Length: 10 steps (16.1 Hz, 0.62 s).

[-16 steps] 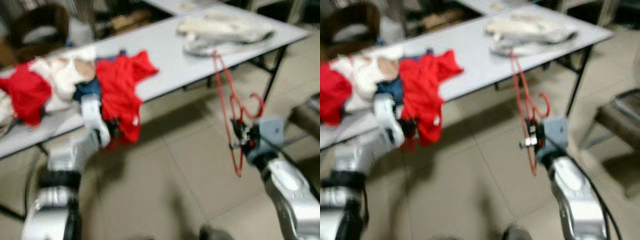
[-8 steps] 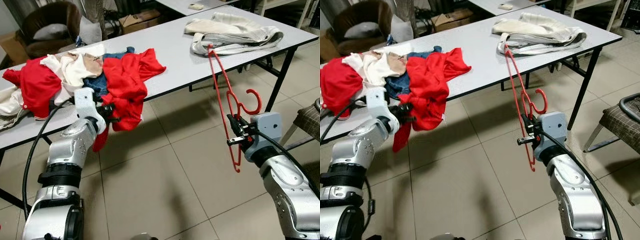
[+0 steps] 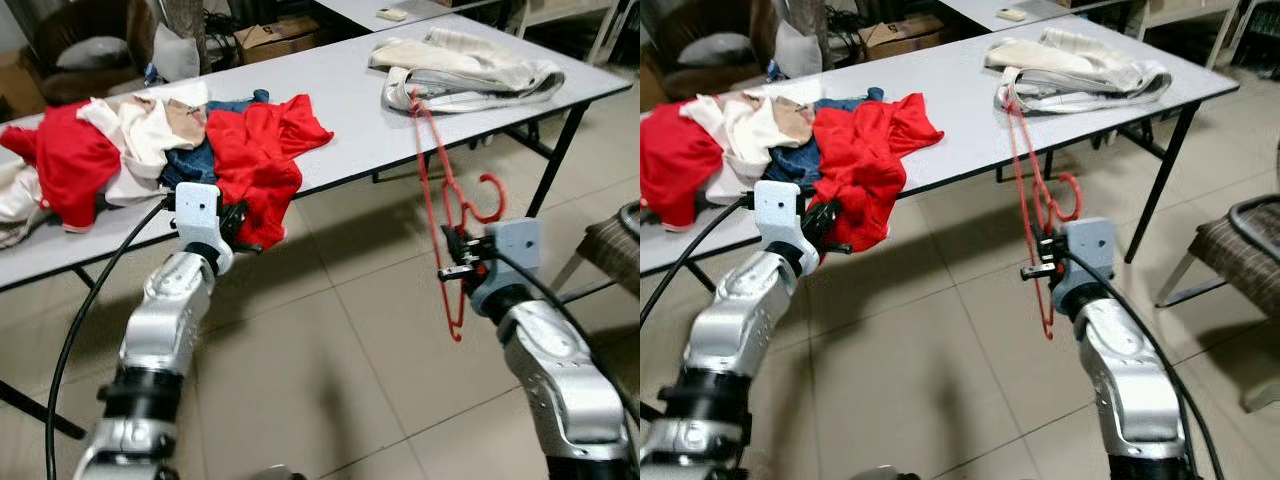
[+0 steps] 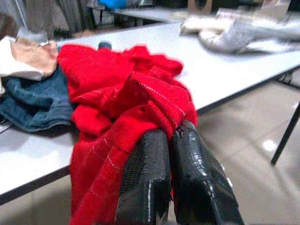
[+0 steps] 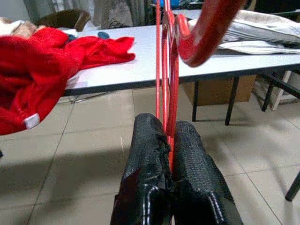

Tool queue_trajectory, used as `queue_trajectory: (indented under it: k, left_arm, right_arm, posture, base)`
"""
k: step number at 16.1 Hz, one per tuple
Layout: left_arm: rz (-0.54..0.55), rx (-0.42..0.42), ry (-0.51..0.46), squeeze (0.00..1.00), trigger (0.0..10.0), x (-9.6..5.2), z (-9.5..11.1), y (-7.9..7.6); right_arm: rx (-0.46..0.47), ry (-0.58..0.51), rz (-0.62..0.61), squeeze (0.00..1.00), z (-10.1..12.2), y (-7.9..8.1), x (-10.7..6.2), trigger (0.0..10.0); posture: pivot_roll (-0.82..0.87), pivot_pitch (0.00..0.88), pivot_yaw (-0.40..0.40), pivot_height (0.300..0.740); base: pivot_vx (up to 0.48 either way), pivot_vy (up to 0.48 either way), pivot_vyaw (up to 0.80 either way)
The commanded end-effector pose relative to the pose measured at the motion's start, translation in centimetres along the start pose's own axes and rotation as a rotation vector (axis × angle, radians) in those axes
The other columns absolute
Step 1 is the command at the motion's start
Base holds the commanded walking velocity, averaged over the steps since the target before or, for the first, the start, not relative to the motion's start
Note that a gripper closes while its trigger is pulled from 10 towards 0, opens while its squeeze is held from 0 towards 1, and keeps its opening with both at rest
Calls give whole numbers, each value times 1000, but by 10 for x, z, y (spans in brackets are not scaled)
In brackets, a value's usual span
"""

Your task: Hang hanger

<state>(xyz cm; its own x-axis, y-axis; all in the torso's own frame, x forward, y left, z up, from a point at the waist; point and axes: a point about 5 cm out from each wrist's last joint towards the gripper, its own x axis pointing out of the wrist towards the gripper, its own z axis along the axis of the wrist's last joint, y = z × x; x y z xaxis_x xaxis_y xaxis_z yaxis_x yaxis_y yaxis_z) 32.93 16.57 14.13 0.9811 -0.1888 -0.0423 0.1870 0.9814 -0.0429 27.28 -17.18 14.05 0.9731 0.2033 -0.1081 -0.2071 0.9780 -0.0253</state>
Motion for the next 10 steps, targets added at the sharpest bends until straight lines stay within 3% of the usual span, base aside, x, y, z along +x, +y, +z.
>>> queue_trajectory:
  k: [1,2,6,10]
  left_arm:
    - [26,9,-48,0,10000,-3,8,4]
    - [27,0,-59,0,10000,-6,6,-1]
    - [25,-1,-68,0,10000,-9,4,-11]
    - [6,-21,-55,0,10000,-8,2,-14]
  right_arm:
    - [-8,-3,8,0,4,3,3,10000]
    - [-16,-3,4,0,5,2,5,10000]
    - [-38,1,3,0,7,-4,8,10000]
    - [-46,11,-15,0,3,-6,4,10000]
  posture:
    - [-106,0,73,740]
    - [-102,0,59,740]
    - [-98,0,44,740]
    - [-114,0,68,740]
  base:
    - [345,0,0]
    - [416,0,0]
    - [467,0,788]
    - [477,0,0]
